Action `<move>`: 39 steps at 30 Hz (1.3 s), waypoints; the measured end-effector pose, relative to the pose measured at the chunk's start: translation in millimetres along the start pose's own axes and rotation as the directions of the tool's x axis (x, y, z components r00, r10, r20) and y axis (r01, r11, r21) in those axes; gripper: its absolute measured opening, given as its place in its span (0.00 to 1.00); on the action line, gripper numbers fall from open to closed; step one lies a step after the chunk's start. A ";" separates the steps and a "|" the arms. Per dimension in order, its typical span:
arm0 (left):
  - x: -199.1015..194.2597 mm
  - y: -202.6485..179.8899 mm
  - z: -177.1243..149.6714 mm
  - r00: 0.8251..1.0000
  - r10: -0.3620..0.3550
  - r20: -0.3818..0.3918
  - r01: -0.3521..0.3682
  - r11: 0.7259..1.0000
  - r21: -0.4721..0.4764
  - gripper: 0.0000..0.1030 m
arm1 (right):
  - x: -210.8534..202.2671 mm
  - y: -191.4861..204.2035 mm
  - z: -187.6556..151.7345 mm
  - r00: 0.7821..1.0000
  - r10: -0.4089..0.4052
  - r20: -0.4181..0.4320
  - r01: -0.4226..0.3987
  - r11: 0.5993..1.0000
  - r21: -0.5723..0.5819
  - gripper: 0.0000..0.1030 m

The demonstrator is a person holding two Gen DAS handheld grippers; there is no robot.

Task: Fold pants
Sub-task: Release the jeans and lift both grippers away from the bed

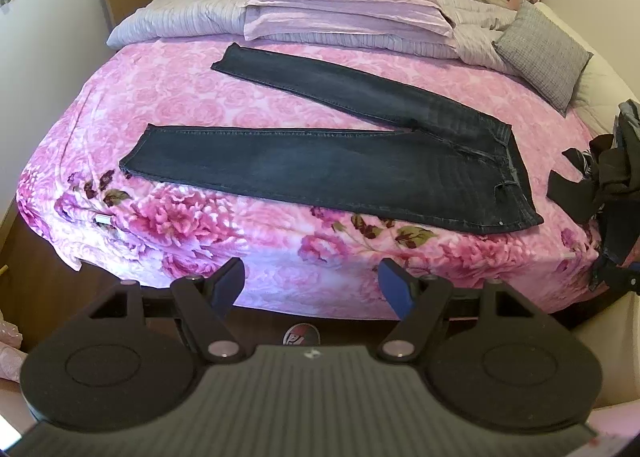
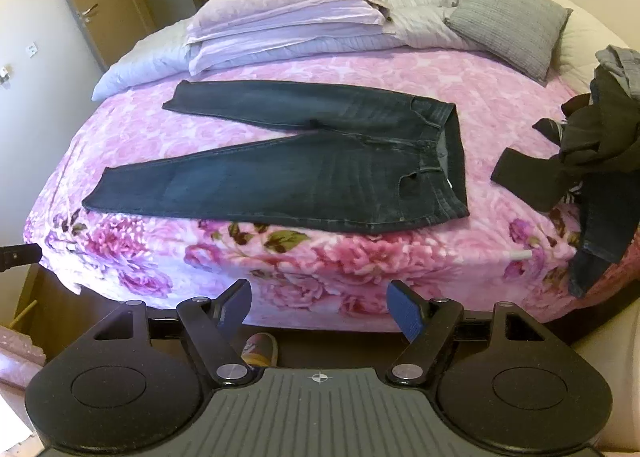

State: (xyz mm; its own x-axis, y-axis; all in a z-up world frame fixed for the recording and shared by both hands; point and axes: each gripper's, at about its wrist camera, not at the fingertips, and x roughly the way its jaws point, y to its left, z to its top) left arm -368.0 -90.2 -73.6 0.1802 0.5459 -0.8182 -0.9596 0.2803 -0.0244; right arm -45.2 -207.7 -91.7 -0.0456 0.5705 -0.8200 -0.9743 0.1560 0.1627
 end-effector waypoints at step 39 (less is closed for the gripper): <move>54.6 10.3 46.5 1.000 -0.009 0.001 0.009 0.999 0.041 0.77 | 40.2 -8.1 37.2 0.999 -0.039 -0.014 0.040 0.997 0.065 0.70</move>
State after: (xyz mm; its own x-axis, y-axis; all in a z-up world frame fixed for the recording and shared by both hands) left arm -358.0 -20.8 -91.9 0.1893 0.5440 -0.8175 -0.9482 0.3177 -0.0082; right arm -31.0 -156.1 -105.5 -0.0103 0.5526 -0.8334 -0.9590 0.2306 0.1648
